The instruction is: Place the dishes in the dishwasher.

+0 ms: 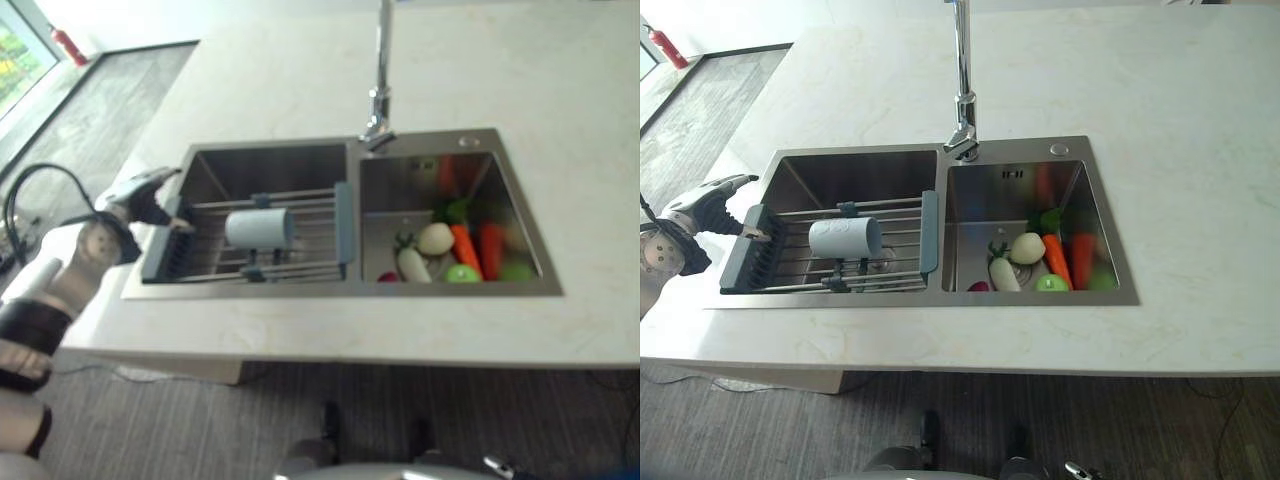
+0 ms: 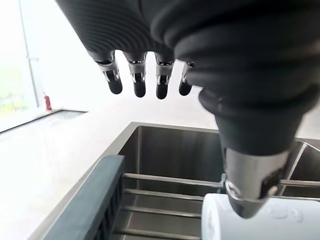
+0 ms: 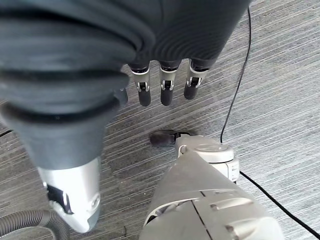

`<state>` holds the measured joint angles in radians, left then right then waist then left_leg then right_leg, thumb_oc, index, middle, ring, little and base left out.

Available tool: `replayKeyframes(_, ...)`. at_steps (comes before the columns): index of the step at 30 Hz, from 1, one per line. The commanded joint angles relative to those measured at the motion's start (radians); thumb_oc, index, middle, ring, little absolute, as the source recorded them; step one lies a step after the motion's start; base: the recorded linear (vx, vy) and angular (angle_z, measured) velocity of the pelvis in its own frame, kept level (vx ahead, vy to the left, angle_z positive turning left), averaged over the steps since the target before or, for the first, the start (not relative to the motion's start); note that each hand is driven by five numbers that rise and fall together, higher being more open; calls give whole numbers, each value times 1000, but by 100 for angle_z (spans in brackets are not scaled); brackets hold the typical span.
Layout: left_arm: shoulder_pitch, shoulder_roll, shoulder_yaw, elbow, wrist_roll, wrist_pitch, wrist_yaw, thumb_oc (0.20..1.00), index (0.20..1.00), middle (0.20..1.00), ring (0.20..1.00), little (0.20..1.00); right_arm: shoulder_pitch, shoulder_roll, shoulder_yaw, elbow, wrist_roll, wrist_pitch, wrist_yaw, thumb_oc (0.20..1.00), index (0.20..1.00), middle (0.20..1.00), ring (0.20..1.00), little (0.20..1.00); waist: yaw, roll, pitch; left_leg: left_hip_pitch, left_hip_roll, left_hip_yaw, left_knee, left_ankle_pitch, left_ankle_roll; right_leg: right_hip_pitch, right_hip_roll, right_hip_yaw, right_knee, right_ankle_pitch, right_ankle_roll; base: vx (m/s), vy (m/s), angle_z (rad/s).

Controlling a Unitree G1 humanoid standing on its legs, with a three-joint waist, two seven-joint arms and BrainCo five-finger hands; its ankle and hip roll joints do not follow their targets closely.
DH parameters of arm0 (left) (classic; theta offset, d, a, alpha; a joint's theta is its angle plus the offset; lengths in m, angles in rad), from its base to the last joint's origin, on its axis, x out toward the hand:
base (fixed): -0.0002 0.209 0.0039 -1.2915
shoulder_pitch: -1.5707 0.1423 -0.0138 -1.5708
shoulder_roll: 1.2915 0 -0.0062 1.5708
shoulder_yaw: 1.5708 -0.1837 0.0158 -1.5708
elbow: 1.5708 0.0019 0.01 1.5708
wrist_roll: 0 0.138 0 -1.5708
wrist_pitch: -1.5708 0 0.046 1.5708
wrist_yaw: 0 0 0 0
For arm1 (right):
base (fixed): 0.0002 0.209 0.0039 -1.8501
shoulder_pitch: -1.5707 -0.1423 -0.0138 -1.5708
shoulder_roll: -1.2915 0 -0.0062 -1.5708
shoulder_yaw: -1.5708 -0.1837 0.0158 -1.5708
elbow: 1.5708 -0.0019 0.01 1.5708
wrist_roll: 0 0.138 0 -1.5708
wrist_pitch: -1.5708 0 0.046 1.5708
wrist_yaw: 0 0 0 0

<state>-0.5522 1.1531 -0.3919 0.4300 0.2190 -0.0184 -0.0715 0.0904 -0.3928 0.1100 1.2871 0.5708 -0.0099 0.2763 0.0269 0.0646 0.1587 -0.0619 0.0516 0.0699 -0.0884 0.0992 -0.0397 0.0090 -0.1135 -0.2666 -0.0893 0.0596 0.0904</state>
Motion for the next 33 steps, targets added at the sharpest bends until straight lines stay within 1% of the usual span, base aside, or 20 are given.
replayKeyframes(1,-48,21,36,25,39,-9,29,1000,1000,1000,1000,1000,2,-11,27,8,13,-2,2,1000,1000,1000,1000,1000,-17,-5,-19,-10,42,-11,1,-46,-47,-9,-84,71,2,-8,106,14,-12,-10)
replayKeyframes(4,-65,14,9,19,36,-17,-3,1000,1000,1000,1000,1000,2,-13,23,12,8,-4,2,1000,1000,1000,1000,1000,-25,-4,-17,-10,43,-4,1,-47,-48,-15,-86,76,2,-4,109,17,-3,-9)
replayKeyframes(6,-66,11,0,6,28,-7,-15,1000,1000,1000,1000,1000,2,-14,20,7,7,-3,1,1000,1000,1000,1000,1000,-29,-6,-13,-9,45,5,2,-48,-48,-18,-90,76,2,0,112,13,-3,-21)
replayKeyframes(11,-88,25,-25,5,7,-32,-75,1000,1000,1000,1000,1000,4,-23,4,10,-1,-8,10,1000,1000,1000,1000,1000,-42,-7,1,-7,45,21,4,-53,-46,-31,-95,86,2,10,118,2,-13,-18)
replayKeyframes(13,-101,25,-38,4,7,-29,-93,1000,1000,1000,1000,1000,6,-23,-2,12,1,-13,11,1000,1000,1000,1000,1000,-46,-7,5,-7,45,25,5,-54,-45,-34,-96,89,2,13,119,21,-32,-15)
replayKeyframes(15,-124,22,-67,22,-18,-32,-115,1000,1000,1000,1000,1000,2,-29,-2,10,6,-19,14,1000,1000,1000,1000,1000,-54,-6,15,-13,48,29,9,-52,-45,-44,-97,97,2,19,120,-13,-15,-17)
replayKeyframes(16,-130,16,-74,29,-52,-31,-136,1000,1000,1000,1000,1000,-3,-32,-2,9,8,-18,14,1000,1000,1000,1000,1000,-57,-6,20,-16,48,31,11,-51,-46,-49,-97,100,2,22,119,-42,-9,-20)
replayKeyframes(17,-139,9,-80,28,-87,-15,-161,1000,1000,1000,1000,1000,-12,-38,0,5,11,-13,15,1000,1000,1000,1000,1000,-59,-6,29,-20,49,34,12,-50,-45,-56,-96,106,2,25,118,-56,-11,-17)
replayKeyframes(18,-150,8,-94,32,-69,-5,-155,1000,1000,1000,1000,1000,-18,-43,0,3,12,-11,20,1000,1000,1000,1000,1000,-63,-5,37,-23,49,34,13,-49,-46,-59,-94,112,2,26,117,-52,-14,-18)
replayKeyframes(23,-205,8,-134,95,-91,-27,-198,1000,1000,1000,1000,1000,-23,-43,5,1,29,-22,15,1000,1000,1000,1000,1000,-71,-11,55,-32,49,38,18,-49,-44,-72,-95,122,2,32,118,-15,-25,-10)
replayKeyframes(26,-227,6,-153,100,-105,-14,-214,1000,1000,1000,1000,1000,-33,-51,5,-2,37,-17,15,1000,1000,1000,1000,1000,-73,-13,65,-38,50,37,20,-47,-44,-79,-94,126,2,36,118,0,0,0)
replayKeyframes(33,-299,-8,-199,160,-71,20,-239,1000,1000,1000,1000,1000,-66,-56,24,-14,77,-21,15,1000,1000,1000,1000,1000,-73,-24,96,-68,47,27,25,-44,-40,-108,-91,140,2,45,115,-41,-3,-2)
